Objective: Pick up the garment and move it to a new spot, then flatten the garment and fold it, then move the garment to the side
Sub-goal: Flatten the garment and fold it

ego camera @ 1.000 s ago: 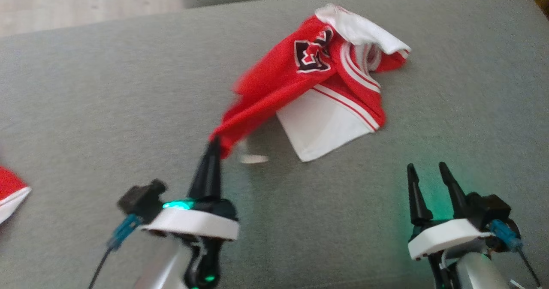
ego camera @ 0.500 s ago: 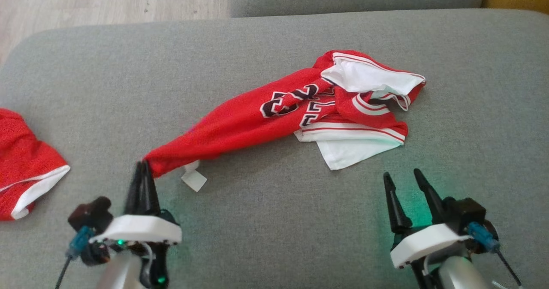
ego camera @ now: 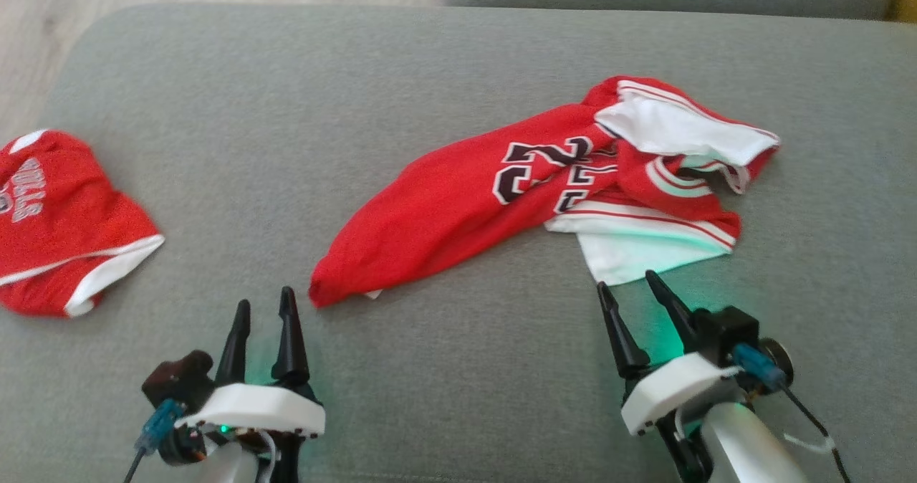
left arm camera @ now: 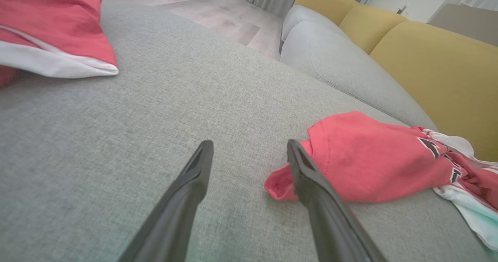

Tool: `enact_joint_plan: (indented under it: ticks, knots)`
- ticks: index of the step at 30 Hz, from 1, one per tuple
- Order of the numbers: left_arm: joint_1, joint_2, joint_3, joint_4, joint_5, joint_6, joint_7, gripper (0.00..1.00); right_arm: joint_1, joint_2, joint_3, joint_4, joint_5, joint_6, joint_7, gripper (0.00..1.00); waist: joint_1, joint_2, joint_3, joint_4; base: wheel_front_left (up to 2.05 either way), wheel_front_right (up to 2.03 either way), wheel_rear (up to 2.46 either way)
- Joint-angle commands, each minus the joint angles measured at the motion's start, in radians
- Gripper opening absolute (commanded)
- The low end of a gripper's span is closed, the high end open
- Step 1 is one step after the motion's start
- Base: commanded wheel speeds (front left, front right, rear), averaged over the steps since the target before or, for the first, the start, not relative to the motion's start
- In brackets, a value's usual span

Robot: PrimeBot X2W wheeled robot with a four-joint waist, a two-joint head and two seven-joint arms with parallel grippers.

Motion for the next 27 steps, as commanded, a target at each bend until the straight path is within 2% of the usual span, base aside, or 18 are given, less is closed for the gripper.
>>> enact_joint_plan:
  ticks: [1,4,5,11,12,13,14,19,27]
  knots:
    - [-0.017,0.008,0.016,-0.038,-0.006,0.002,-0.005,1.0,-0.048,-0.003,0.027,-0.004,-0.016,0.003,-0.004,1.0,0.0,0.0,0.008,0.024,0.0,0.0,0.0]
    - [-0.011,0.008,0.0,-0.042,-0.017,0.002,-0.005,1.0,-0.074,-0.003,0.031,0.039,-0.037,0.003,-0.004,1.0,0.0,0.0,0.01,0.04,0.0,0.0,0.0]
    - [-0.008,0.008,-0.012,-0.043,-0.024,0.002,-0.005,1.0,-0.099,-0.003,0.024,0.094,-0.054,0.003,-0.004,1.0,0.0,0.0,0.015,0.052,0.0,0.0,0.0]
    - [-0.003,0.008,-0.022,-0.05,-0.035,0.002,-0.005,1.0,-0.151,-0.003,-0.012,0.25,-0.101,0.003,-0.004,1.0,0.0,0.0,0.025,0.069,0.0,0.0,0.0]
    - [-0.002,0.008,-0.019,-0.051,-0.035,0.002,-0.005,1.0,-0.157,-0.003,-0.011,0.272,-0.1,0.003,-0.004,0.7,0.0,0.0,0.026,0.067,0.0,0.0,0.0]
    - [-0.001,0.008,-0.015,-0.052,-0.034,0.002,-0.005,1.0,-0.161,-0.003,-0.009,0.283,-0.094,0.003,-0.004,0.29,0.0,0.0,0.027,0.065,0.0,0.0,0.0]
    - [0.001,0.008,-0.009,-0.053,-0.032,0.002,-0.005,1.0,-0.164,-0.003,-0.005,0.287,-0.088,0.003,-0.004,0.0,0.0,0.0,0.026,0.059,0.0,0.0,0.0]
    - [0.014,0.008,0.013,-0.05,-0.029,0.002,-0.005,1.0,-0.132,-0.012,-0.011,0.254,-0.081,0.003,-0.004,0.0,0.0,0.0,0.007,0.015,0.0,0.0,0.0]
    - [0.044,0.008,0.041,-0.039,-0.029,0.002,-0.005,1.0,0.0,-0.108,-0.077,0.074,-0.059,0.003,-0.004,0.0,0.0,0.0,-0.043,-0.072,0.0,0.0,0.0]
